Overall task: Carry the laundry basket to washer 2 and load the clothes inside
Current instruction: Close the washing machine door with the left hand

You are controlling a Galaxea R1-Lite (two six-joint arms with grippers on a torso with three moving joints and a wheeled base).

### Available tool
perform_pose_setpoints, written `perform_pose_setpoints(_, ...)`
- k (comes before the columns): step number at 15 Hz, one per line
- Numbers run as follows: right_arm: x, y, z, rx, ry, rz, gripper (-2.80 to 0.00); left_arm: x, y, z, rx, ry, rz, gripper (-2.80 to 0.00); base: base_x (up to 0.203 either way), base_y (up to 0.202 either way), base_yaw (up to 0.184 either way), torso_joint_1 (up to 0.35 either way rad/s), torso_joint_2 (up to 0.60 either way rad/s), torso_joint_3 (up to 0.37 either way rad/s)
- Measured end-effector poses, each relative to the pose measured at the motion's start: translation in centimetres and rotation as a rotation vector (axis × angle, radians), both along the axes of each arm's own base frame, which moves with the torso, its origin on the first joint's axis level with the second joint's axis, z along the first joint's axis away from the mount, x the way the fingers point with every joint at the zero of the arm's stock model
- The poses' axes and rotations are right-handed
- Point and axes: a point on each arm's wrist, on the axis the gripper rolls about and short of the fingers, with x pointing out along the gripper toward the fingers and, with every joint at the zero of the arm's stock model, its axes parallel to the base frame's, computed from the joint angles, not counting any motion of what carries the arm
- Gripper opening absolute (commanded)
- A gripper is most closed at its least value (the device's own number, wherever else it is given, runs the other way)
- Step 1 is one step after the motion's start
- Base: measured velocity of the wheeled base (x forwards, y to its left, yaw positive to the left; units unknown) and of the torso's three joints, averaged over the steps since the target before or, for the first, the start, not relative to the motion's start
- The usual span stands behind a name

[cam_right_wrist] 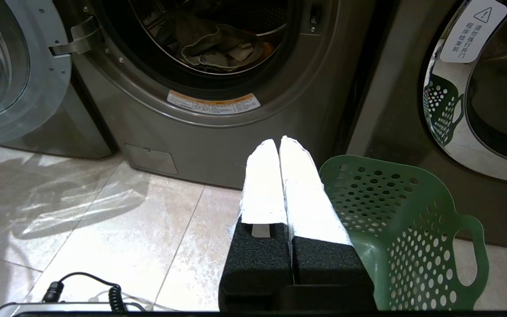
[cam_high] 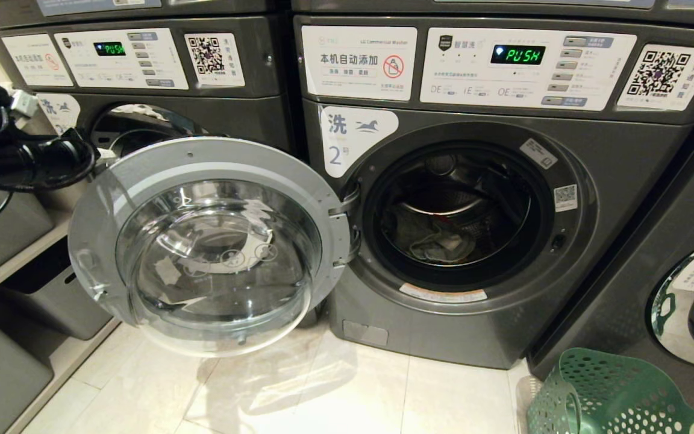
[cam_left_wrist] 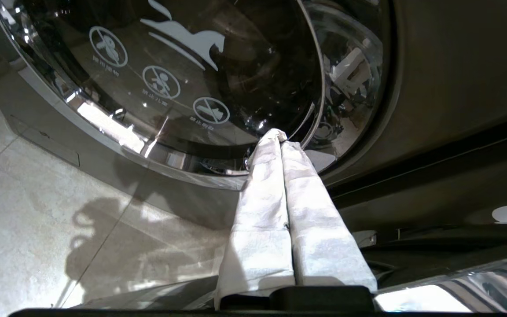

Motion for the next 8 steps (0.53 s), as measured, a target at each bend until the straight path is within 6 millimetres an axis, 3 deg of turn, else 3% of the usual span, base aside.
perform_pose_setpoints(3, 0.0, 0.0, 0.0, 0.007, -0.002, 0.0, -2.8, 0.4, -0.1, -0.5, -0.035, 0.078, -0.032, -2.8, 0.0, 0.0, 0.0, 0.0, 0.0, 0.0)
perform_pose_setpoints(8, 0.0, 0.0, 0.0, 0.006, -0.002, 0.0, -2.8, -0.8, -0.6, -0.9, -0.094, 0.21, -0.076, -2.8, 0.0, 0.0, 0.0, 0.0, 0.0, 0.0)
